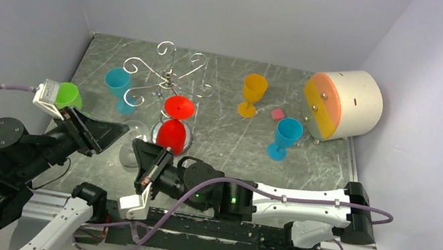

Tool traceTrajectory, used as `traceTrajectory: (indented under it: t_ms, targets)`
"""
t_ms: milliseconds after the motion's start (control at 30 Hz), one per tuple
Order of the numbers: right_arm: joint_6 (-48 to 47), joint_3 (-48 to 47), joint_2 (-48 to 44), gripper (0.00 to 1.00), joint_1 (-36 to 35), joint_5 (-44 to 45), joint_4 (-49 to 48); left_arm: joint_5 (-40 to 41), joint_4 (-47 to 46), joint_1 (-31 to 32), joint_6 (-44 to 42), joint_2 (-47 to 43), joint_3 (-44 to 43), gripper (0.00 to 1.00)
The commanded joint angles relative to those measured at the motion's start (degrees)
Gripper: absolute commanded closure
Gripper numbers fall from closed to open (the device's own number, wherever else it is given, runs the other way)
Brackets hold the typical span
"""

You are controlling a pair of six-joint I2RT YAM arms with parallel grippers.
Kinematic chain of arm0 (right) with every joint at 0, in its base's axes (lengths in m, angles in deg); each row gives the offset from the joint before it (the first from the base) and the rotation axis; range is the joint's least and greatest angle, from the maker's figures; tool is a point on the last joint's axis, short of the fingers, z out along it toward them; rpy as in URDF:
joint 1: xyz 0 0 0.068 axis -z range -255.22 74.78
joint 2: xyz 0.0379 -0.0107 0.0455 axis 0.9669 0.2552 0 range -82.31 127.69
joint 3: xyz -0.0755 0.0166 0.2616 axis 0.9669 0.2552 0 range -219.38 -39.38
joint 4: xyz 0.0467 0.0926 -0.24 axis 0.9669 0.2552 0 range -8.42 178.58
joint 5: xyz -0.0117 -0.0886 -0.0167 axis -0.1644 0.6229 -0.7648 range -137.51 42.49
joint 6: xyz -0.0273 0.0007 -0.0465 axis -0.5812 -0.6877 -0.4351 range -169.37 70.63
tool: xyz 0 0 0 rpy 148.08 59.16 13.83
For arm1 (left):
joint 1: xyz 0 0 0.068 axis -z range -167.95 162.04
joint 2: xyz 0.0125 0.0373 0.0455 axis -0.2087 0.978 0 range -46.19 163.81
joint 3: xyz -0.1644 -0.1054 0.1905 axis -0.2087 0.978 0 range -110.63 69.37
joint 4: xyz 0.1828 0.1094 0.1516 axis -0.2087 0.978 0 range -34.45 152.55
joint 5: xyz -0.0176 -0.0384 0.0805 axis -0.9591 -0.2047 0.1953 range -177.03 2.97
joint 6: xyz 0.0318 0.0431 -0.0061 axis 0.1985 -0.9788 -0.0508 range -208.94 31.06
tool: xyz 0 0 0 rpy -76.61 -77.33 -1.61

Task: Place the wine glass upside down on the wine glass rack

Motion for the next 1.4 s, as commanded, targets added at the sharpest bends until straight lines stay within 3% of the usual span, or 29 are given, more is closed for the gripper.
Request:
traceTrajectory:
  t_ms: [0,67,300,467,533,1033,1200,1367]
  targets:
    - [-1.9,0.0,-1.7,1.0,-1.2,1.7,-5.8,-3.8,1.9,0.4,1.7,-0.1,1.6,0.6]
    - [-2.6,0.6,-1.7,1.0,-1.6,2.3,-6.4,-3.8,1.4,0.4,2.6,-0.3,1.4,0.59]
    - [-3.2,3.0,-3.1,1.0,-2.1,4.7,-8.2,1.5,8.1,0.4,0.5,2.2,-3.0,0.29]
    - [-3.2,4.5,-3.8,1.0,-2.1,4.8,-9.2,0.9,7.5,0.4,0.6,2.1,-1.7,0.29]
    - [-3.6,5.3,-4.0,1.0,-2.1,5.0,-10.0,0.4,6.9,0.4,0.8,2.0,-0.7,0.31]
    - [-3.9,6.9,-3.0,1.0,-3.4,3.8,-13.0,-4.3,-0.3,0.3,8.8,-2.3,6.3,0.86]
    - [-3.1,7.6,-3.4,1.0,-3.9,3.3,-13.6,-5.7,-1.1,0.4,8.8,-2.3,7.5,0.93]
    - [3.4,9.9,-5.7,0.73,-4.6,3.2,-13.7,-2.7,-2.7,0.4,8.4,-3.1,6.5,0.93]
